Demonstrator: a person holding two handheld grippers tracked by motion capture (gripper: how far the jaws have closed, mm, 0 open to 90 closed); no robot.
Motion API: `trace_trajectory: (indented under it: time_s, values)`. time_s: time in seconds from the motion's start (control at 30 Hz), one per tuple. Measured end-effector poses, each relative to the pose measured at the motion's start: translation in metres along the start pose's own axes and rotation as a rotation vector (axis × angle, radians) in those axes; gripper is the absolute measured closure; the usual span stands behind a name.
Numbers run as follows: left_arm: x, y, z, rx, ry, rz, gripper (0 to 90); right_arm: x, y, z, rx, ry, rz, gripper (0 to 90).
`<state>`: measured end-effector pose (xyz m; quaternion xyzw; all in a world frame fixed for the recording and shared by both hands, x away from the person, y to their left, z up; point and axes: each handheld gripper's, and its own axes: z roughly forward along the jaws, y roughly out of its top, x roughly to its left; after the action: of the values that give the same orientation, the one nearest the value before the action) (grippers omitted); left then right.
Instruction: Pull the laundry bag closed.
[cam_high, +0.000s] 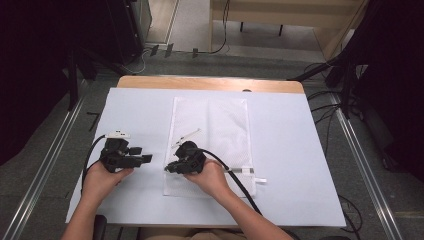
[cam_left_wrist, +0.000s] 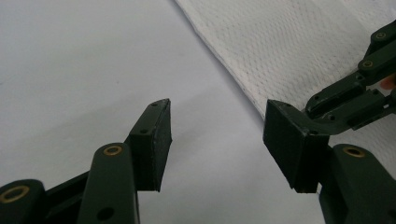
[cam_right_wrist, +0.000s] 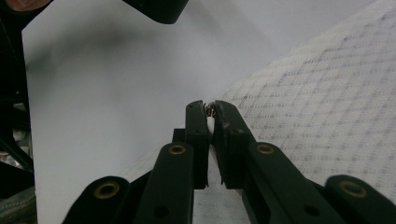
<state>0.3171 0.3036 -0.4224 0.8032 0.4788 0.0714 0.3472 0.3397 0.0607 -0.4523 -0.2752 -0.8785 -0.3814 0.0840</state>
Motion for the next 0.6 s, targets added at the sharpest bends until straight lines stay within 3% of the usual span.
trace_trajectory:
  time_s: [0.4, 0.6]
  values:
    - [0.0005, -0.0002, -0.0003, -0.001, 0.006, -0.004, 42.4, -0.0011, 0.0016, -0.0074, -0.006, 0.012, 0.006, 79.2]
    - [0.0001, -0.0002, 0.0000, -0.001, 0.003, -0.003, 42.4, -0.0051, 0.0008, 0.0012, 0.011, 0.006, 0.015, 79.0]
